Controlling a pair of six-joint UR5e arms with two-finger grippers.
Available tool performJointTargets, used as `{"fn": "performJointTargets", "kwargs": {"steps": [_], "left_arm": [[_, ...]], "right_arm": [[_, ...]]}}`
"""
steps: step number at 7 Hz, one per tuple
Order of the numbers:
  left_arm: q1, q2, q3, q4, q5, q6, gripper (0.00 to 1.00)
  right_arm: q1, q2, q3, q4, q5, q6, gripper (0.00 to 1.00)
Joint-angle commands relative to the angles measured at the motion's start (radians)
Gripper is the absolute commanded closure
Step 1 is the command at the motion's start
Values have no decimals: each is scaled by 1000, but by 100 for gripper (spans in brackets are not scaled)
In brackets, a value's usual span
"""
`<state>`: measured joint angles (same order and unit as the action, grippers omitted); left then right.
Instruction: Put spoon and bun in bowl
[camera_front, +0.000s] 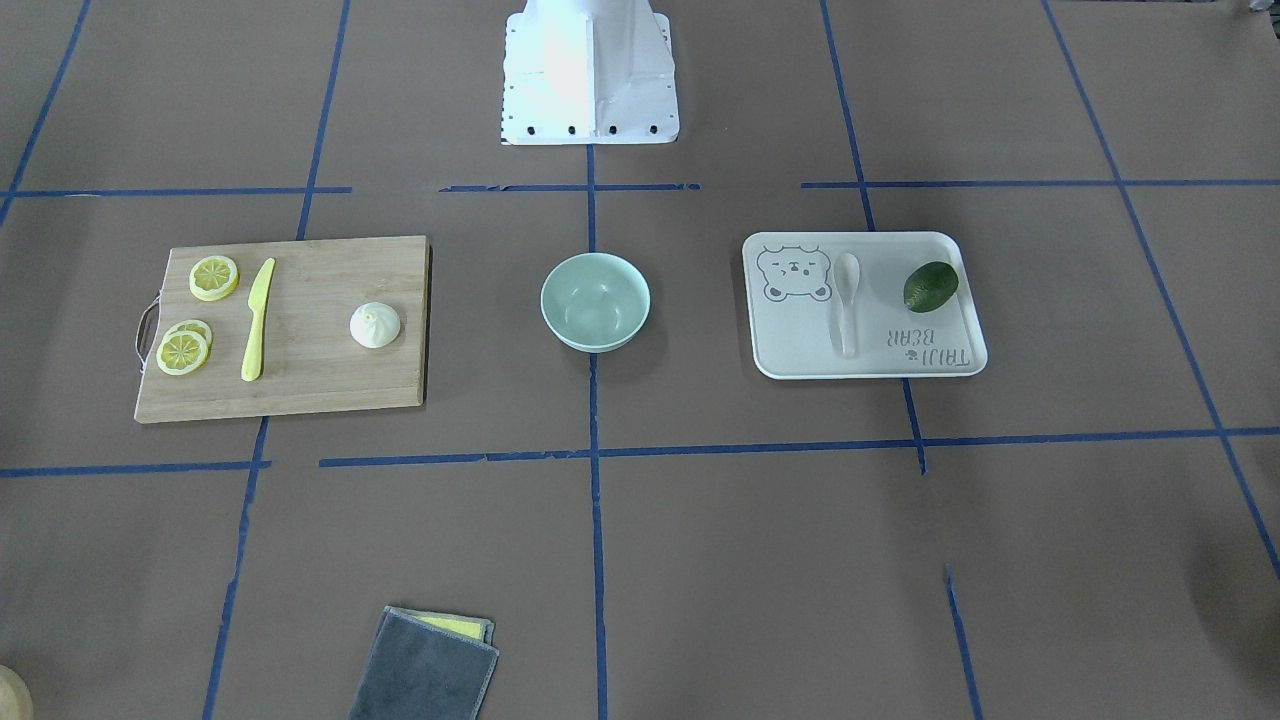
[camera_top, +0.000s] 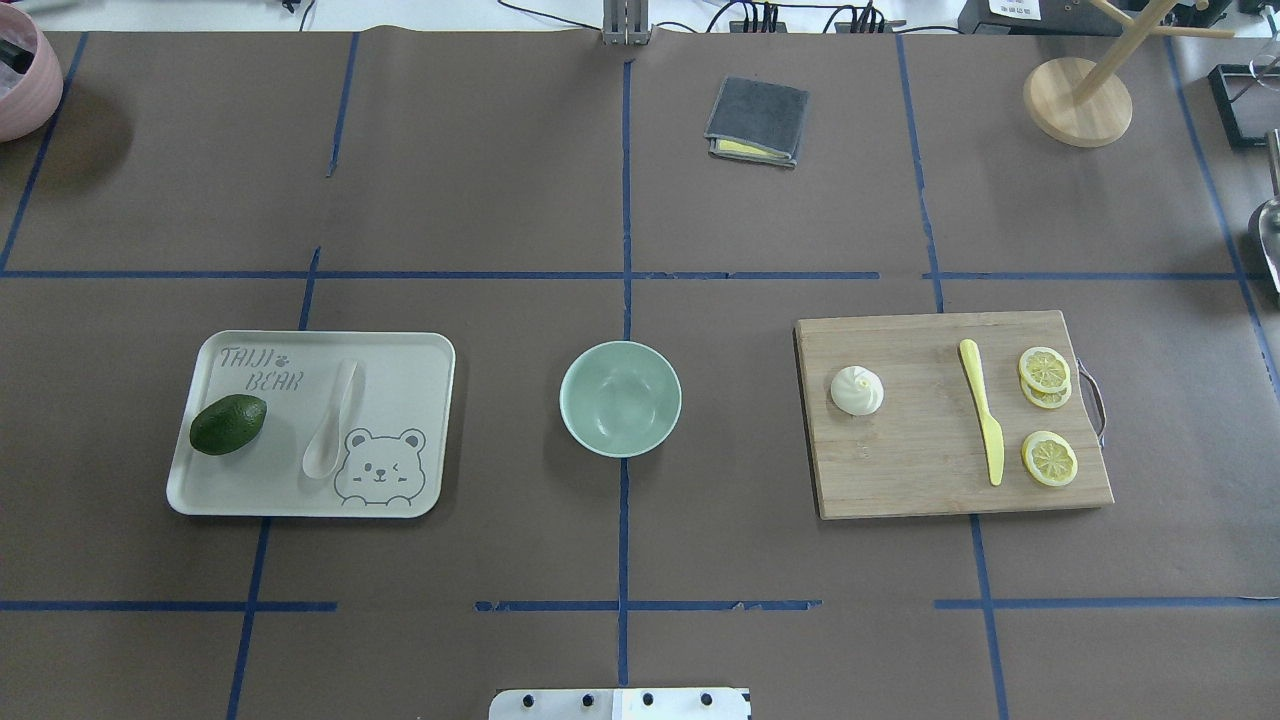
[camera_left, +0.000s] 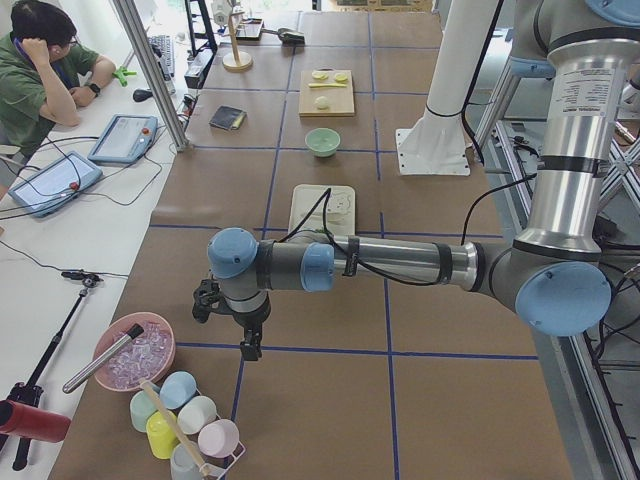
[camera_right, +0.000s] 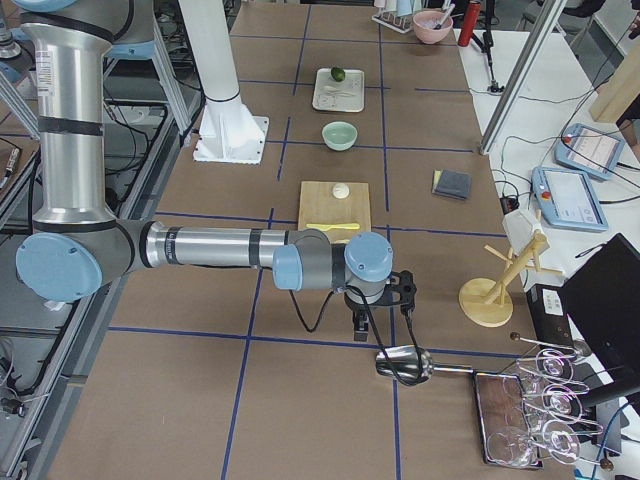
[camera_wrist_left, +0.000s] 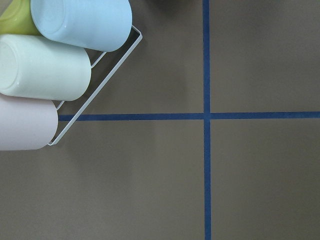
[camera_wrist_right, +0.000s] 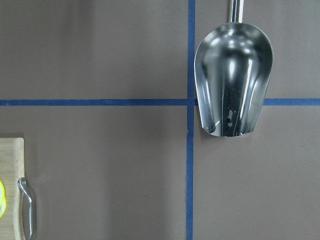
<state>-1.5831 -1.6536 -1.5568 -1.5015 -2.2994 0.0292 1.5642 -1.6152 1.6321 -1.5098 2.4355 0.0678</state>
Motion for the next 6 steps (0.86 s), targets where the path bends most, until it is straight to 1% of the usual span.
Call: {"fn": "performJointTargets", "kwargs": {"steps": [1, 2, 3, 4, 5, 6], "left_arm": [[0, 0, -3, 0, 0, 9, 0], [6, -6, -9, -26, 0, 9, 0], [59, -8, -31, -102, 2, -8, 0], [118, -17, -72, -117, 5, -9, 0], [174, -21, -142, -117, 8, -70, 0], [252, -23, -208, -118, 9, -215, 0]], "right_arm": [[1, 3, 0, 0, -3, 0, 0], [1, 6, 2, 2, -1, 1, 0], [1, 11, 11, 2, 0, 1, 0], [1, 11, 24, 3, 0, 1, 0], [1, 12, 38, 3, -1, 0, 0], [1, 18, 43, 3, -1, 0, 0]]}}
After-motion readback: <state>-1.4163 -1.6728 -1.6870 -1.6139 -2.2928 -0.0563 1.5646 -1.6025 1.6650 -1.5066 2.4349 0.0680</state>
